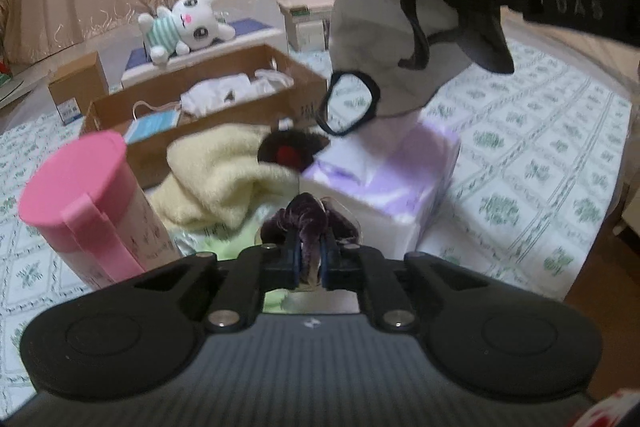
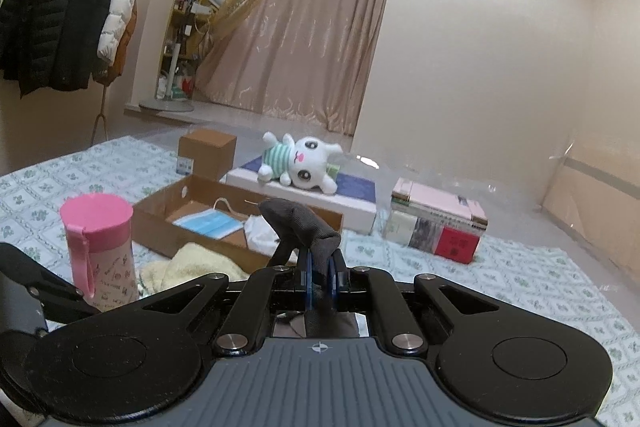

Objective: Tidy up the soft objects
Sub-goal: 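Carry the grey cap and purple scrunchie into the cardboard box and release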

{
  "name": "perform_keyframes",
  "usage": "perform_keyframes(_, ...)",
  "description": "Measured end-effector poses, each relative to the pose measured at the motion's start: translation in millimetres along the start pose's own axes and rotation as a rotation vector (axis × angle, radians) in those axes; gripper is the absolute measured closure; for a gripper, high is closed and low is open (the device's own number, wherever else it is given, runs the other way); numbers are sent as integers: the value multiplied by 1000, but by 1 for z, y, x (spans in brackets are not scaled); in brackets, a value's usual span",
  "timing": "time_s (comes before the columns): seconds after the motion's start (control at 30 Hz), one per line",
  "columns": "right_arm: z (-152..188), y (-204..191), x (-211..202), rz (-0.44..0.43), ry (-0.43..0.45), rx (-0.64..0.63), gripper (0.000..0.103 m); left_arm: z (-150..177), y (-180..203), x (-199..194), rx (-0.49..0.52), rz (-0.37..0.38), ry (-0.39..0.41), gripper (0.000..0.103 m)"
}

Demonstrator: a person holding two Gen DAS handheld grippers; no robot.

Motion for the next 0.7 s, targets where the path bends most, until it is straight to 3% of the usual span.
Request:
perform_keyframes(0.43, -52, 8, 3, -31, 87, -34, 95, -69, -37, -44, -11, 6, 110, 95)
perform_keyframes(0.7, -77, 0, 52, -94, 85, -44, 95, -118, -90, -30, -15, -23, 123, 95)
Point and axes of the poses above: each gripper's, at about its wrist camera, not at the fingertips, and x roughly the way its jaws point, y to its right, z to its underside, the point moved 3 cm from there along x, roughly the way its jaws point, and after that the axes turned 6 degrees about y, right-handed, at the moved point
